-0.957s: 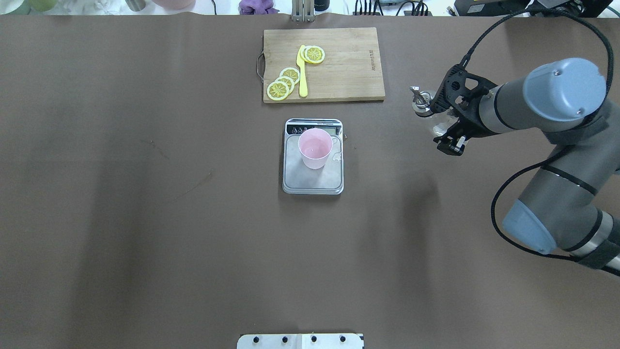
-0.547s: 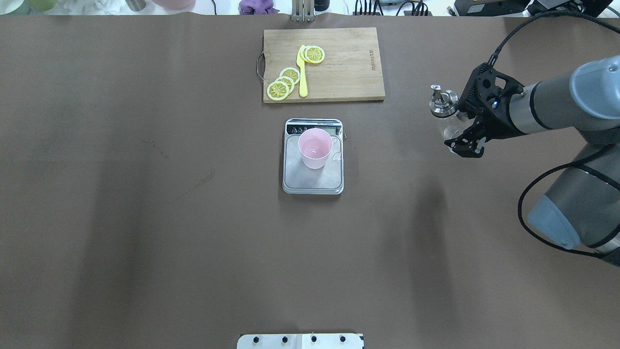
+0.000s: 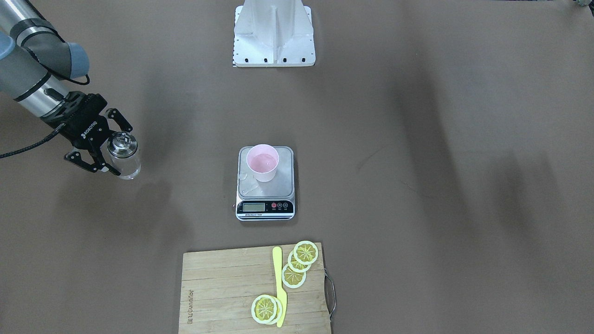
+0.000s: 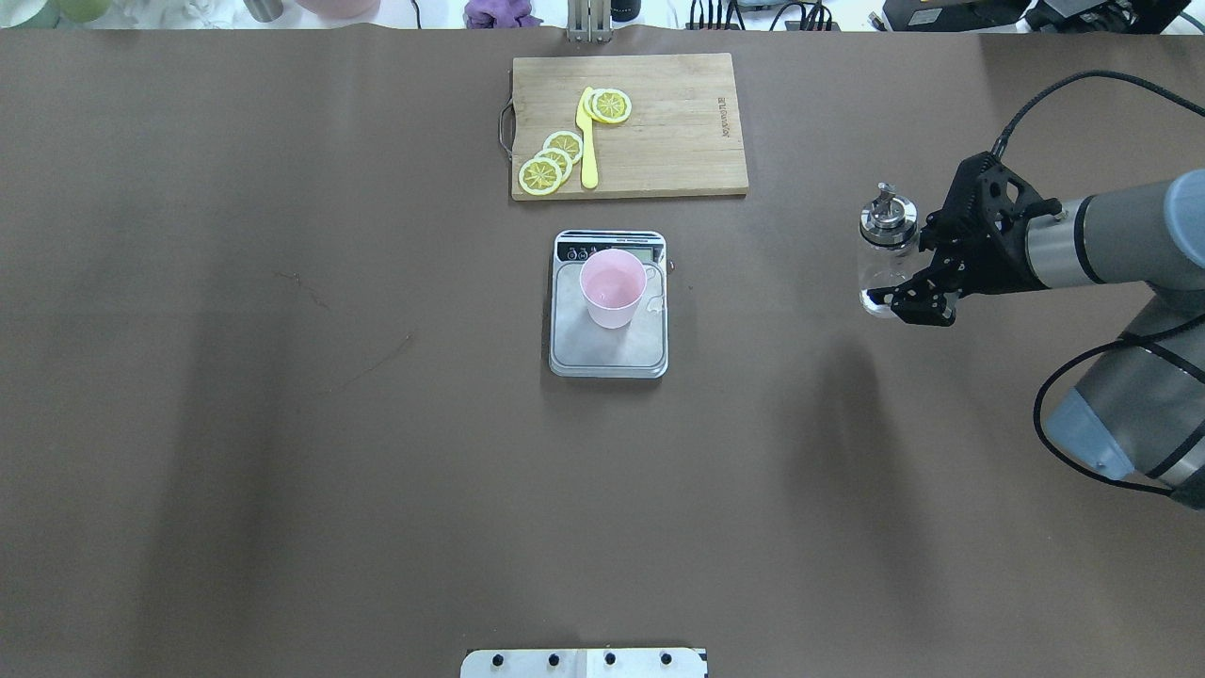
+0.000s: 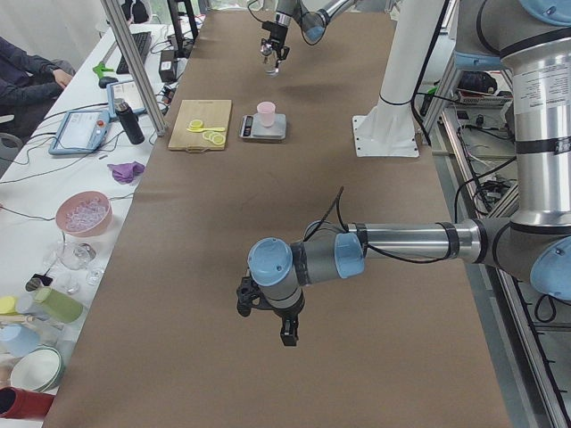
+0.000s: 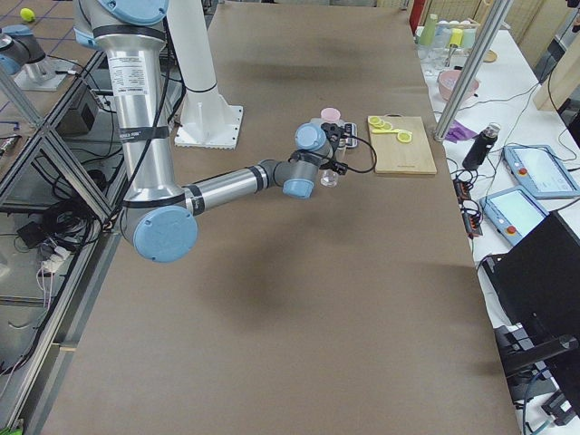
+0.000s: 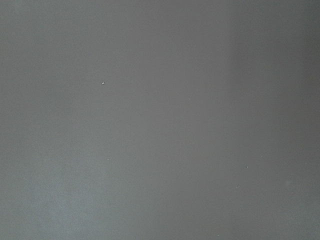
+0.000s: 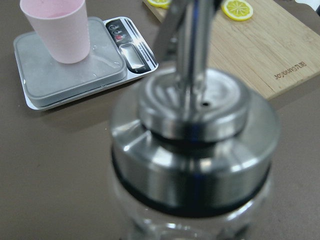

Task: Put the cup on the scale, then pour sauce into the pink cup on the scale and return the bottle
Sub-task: 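Carry the upright dispenser with the right gripper away from the scale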

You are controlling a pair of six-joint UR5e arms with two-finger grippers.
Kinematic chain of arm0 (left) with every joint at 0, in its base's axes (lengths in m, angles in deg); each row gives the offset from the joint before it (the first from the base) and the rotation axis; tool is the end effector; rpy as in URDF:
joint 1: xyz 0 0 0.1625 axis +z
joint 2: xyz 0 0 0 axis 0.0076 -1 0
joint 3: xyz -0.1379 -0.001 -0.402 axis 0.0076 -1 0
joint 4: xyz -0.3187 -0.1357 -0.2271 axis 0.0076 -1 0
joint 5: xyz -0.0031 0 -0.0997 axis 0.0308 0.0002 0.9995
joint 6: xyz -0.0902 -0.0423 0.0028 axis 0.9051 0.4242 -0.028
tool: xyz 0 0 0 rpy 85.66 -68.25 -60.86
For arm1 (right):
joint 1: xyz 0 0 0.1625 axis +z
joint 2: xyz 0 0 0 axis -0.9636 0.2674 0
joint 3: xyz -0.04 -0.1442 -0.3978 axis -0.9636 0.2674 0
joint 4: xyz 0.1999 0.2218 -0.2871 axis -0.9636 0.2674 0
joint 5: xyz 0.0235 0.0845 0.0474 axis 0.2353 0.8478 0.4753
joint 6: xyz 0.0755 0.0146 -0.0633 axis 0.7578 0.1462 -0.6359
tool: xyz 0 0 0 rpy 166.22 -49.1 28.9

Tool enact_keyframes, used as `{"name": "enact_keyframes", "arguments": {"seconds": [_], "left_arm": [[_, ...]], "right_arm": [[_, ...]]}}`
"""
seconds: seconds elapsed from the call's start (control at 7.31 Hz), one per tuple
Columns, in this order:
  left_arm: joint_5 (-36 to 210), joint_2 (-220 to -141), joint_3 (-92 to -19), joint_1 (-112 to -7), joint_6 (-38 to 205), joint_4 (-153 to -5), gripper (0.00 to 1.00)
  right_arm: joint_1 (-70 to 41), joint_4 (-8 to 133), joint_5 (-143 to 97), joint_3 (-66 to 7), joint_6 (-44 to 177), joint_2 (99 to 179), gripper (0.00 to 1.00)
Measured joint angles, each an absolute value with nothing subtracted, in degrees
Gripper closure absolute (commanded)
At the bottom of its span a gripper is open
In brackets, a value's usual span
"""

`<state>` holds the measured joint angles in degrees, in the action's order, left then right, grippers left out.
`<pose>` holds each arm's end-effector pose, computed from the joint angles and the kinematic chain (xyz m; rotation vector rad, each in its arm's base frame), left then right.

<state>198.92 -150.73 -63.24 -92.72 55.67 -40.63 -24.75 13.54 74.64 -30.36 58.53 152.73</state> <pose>-0.0802 -0.3928 0.6839 -0.1212 0.7809 0.0930 -0.2903 -0.4700 0.4433 0.9531 -0.9610 -0.8047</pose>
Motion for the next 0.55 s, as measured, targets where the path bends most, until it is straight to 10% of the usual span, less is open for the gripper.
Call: {"name": "enact_keyframes", "arguments": {"seconds": [0.55], "left_arm": [[198.9,-150.7,-63.3,-92.7,55.6,-40.6,0.01]], "right_arm": [[-24.2,-5.6,77.6,-21.7,69.3,152.6,1.0]]}}
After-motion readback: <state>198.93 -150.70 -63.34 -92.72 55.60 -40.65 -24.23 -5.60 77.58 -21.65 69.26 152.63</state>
